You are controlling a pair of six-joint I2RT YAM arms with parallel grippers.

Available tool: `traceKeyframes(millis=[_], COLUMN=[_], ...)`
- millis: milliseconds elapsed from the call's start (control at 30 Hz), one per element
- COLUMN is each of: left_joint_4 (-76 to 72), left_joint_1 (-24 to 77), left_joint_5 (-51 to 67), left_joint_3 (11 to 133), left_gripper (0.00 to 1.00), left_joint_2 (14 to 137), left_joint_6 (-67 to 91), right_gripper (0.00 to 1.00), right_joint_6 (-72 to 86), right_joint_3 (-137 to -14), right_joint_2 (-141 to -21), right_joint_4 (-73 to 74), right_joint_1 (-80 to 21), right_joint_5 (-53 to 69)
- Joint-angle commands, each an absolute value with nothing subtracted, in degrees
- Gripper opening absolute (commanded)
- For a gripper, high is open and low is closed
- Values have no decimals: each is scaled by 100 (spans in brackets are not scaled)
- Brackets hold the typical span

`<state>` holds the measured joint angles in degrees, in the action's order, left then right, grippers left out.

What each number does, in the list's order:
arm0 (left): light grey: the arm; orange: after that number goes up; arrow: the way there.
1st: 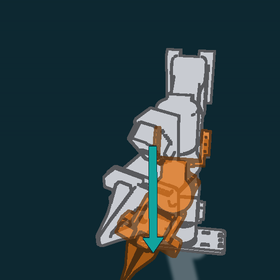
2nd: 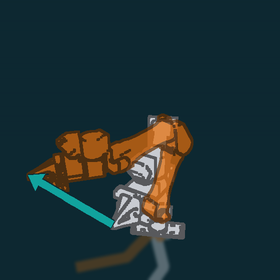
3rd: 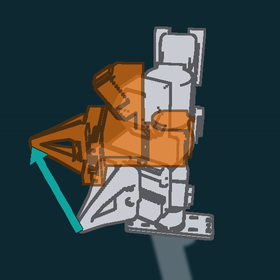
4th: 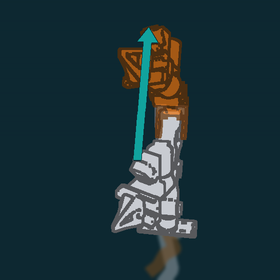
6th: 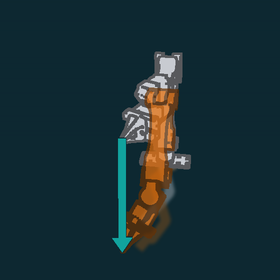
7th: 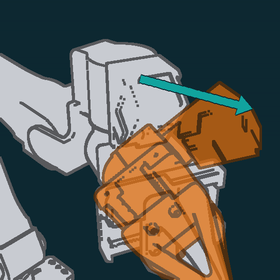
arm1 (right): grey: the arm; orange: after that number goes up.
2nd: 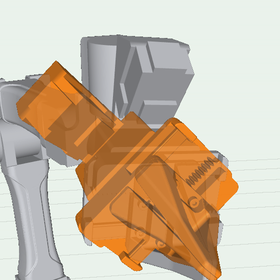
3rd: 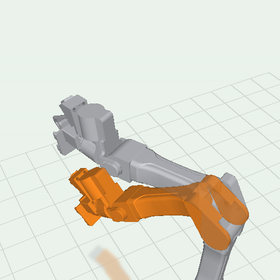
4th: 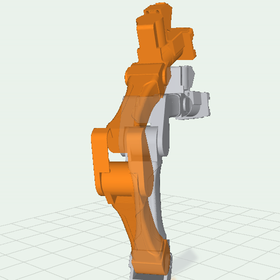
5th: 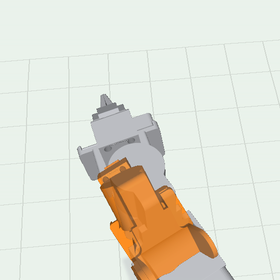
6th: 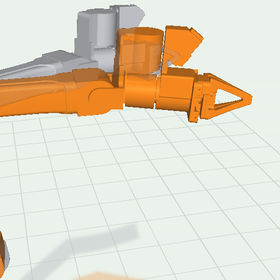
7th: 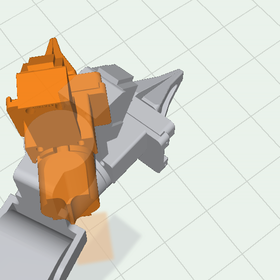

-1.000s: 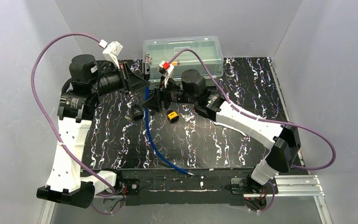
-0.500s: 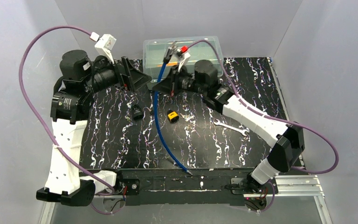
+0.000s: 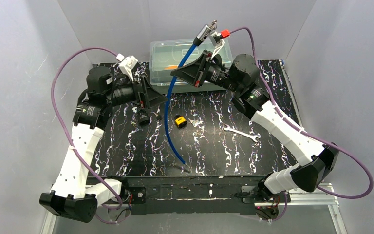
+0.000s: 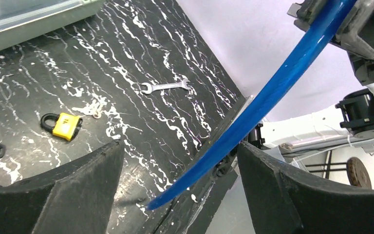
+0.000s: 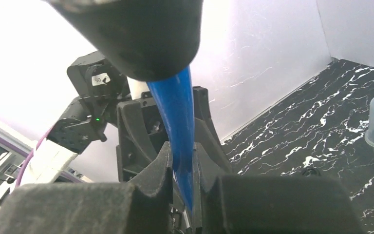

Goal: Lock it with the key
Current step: Pick up the lock from the center of the board.

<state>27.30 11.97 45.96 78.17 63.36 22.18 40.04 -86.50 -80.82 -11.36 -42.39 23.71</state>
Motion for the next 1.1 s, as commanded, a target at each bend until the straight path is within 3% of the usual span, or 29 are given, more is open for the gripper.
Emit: traceKeyframes(millis=[0, 367, 433, 567, 600, 633, 667, 733, 800, 933, 1067], left_joint_4=[2006, 1621, 1589, 1465, 1489, 1508, 1504, 1484, 1473, 2503, 3265], left_joint_1=[1478, 1893, 1900, 1891, 1863, 1822, 1760, 1568, 1391, 1262, 1266], left_joint_5=[4871, 5205, 5299, 5331, 5296, 5267, 5248, 5224, 5174, 4858, 4589], left_joint_3=[7846, 7859, 7864, 7870, 7912, 7971, 8028, 8154, 8343, 9096, 9547], left_gripper=[81, 62, 49, 2, 0, 0, 0, 0, 0, 0, 0], left_joint_2=[6239, 6554, 6558, 6516, 6512, 6512, 6517, 6551, 6575, 6740, 6818], left_joint_6=[2334, 2527, 2584, 2802, 2843, 2899, 2972, 3181, 3213, 2376, 1494], right_gripper=[1, 1, 1, 2, 15, 33, 60, 92, 98, 98, 98], right_joint_6=[4231, 4230, 4219, 4201, 4177, 4164, 4161, 4114, 3915, 3288, 2009], right_joint_3=[-8902, -8965, -8948, -8909, -8863, -8767, -8622, -8134, -7465, -5880, -5170], right_joint_2=[-7920, -7972, -7967, -7968, -7946, -7897, -7830, -7583, -7201, -6099, -5016], right_joint_4=[-1572, -1600, -1615, -1616, -1596, -1575, -1556, -1495, -1268, -675, 622], right_joint_1=[-4217, -4219, -4219, -4214, -4201, -4169, -4117, -3977, -3794, -3375, -3279], right_joint_5=[2444, 2468, 2477, 2486, 2487, 2501, 2542, 2644, 2697, 2881, 2748])
